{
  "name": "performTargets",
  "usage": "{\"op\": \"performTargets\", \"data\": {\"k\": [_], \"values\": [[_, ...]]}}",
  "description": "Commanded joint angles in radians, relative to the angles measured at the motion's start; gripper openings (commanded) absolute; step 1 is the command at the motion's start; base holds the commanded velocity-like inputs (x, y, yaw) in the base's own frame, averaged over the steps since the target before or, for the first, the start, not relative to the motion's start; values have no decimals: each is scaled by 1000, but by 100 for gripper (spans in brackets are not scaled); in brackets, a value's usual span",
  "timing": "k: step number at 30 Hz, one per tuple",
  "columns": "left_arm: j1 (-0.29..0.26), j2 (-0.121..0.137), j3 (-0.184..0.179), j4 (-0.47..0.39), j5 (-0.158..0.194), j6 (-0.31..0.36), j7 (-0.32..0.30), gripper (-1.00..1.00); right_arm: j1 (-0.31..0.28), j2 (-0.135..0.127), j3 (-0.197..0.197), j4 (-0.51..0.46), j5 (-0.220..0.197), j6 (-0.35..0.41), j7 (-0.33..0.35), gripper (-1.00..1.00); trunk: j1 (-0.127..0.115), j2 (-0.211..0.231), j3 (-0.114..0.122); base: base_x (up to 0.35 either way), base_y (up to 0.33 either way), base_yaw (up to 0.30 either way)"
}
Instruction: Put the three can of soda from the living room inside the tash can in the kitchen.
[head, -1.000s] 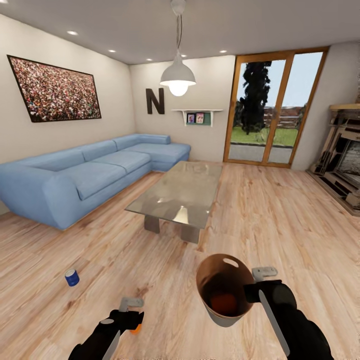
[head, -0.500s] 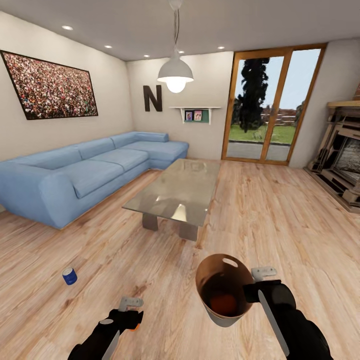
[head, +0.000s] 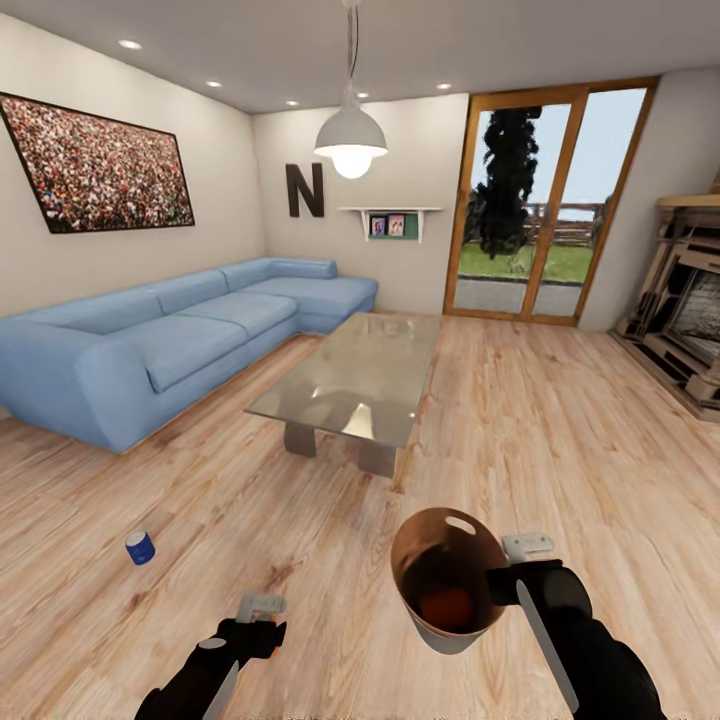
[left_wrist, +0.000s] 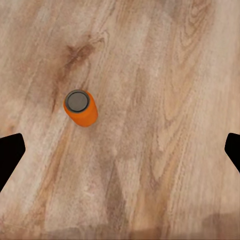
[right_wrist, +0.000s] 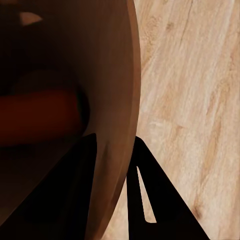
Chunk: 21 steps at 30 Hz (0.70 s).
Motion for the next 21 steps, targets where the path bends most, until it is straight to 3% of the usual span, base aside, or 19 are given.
{"op": "performTargets", "data": {"k": [1, 10, 21], "values": [[0, 0, 0, 0, 0, 0, 0, 100, -1, 0, 0, 0, -2, 0, 1, -100, 0, 0, -1, 0, 0, 0], [0, 0, 0, 0, 2, 0, 0, 100, -1, 0, 1, 0, -2, 0, 1, -100, 0, 0, -16, 9, 8, 0], [0, 0, 0, -1, 3, 2, -2, 100, -1, 0, 0, -17, -2, 0, 1, -100, 0, 0, -20, 190, 183, 0]]}}
